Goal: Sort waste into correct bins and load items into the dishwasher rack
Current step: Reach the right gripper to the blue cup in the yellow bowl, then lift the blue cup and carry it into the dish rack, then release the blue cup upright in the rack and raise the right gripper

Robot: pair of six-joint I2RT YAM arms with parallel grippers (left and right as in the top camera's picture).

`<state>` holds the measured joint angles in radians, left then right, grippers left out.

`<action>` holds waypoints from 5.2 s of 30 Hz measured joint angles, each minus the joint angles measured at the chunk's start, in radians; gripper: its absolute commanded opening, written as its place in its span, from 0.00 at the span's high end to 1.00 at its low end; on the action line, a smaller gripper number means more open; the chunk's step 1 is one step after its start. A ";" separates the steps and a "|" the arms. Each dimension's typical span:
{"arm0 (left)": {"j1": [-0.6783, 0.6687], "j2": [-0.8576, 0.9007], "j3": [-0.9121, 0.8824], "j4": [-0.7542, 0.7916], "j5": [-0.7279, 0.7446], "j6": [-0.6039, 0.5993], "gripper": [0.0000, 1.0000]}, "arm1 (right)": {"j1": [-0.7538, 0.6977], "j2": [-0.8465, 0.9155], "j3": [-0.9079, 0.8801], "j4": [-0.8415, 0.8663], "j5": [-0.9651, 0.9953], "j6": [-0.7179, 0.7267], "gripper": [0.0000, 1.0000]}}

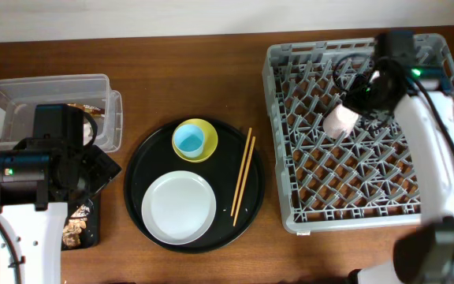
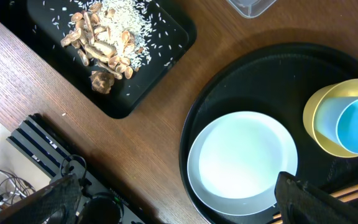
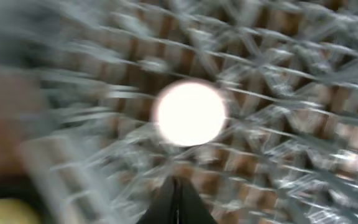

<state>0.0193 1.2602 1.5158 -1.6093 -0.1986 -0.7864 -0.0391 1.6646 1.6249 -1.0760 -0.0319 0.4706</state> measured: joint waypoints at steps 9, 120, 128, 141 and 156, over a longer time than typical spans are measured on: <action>0.000 0.000 0.000 0.000 0.000 0.000 0.01 | 0.488 -0.009 0.001 0.278 -0.305 -0.056 0.08; 0.000 0.000 0.000 0.000 0.000 0.000 0.01 | -0.549 -0.082 -0.237 -0.223 -0.528 -0.387 0.64; 0.000 0.000 0.000 0.000 0.000 0.000 0.01 | -0.372 -0.166 -0.235 -0.174 -0.446 -0.386 0.96; 0.000 0.000 0.000 0.000 0.000 0.000 0.01 | -0.151 0.084 -0.229 -0.042 -0.214 -0.262 0.96; 0.000 0.000 0.000 0.000 0.000 0.000 0.01 | -0.149 -0.058 -0.137 -0.156 -0.061 -0.162 0.96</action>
<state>0.0193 1.2602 1.5158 -1.6089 -0.1986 -0.7860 -0.1883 1.6066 1.4876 -1.2320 -0.0929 0.3084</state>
